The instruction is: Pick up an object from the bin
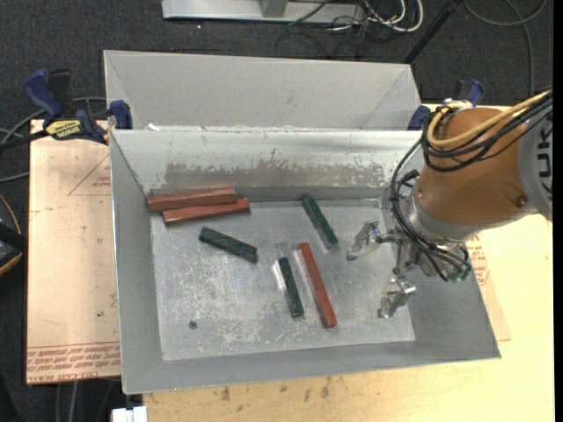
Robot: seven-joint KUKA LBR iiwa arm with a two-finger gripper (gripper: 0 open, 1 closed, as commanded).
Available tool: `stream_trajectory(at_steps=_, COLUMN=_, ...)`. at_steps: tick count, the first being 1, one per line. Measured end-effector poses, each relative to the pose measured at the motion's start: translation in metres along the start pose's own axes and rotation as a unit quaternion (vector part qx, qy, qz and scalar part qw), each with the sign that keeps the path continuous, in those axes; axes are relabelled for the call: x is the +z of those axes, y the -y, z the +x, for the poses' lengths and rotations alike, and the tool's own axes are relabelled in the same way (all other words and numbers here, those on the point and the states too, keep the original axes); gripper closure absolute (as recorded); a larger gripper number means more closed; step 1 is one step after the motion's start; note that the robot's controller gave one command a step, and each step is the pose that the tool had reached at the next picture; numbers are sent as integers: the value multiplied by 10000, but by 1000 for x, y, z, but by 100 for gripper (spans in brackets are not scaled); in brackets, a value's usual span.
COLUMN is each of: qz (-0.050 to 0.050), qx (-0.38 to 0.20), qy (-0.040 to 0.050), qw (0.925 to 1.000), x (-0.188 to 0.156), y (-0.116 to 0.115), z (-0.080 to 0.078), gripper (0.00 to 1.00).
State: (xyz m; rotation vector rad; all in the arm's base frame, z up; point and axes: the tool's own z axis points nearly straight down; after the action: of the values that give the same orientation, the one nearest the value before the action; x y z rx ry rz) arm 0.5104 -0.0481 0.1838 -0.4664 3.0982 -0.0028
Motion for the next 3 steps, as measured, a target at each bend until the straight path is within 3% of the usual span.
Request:
stream_trajectory(at_steps=1, qz=-21, qx=-1008, qy=-28, qw=9949, x=24, y=-48, z=-41, gripper=0)
stream_trajectory(at_steps=2, qz=-20, qx=351, qy=-33, qw=9994, x=34, y=-52, z=-35, gripper=0)
stream_trajectory(at_steps=3, qz=-15, qx=936, qy=-28, qw=9956, x=82, y=-97, z=-50, gripper=0)
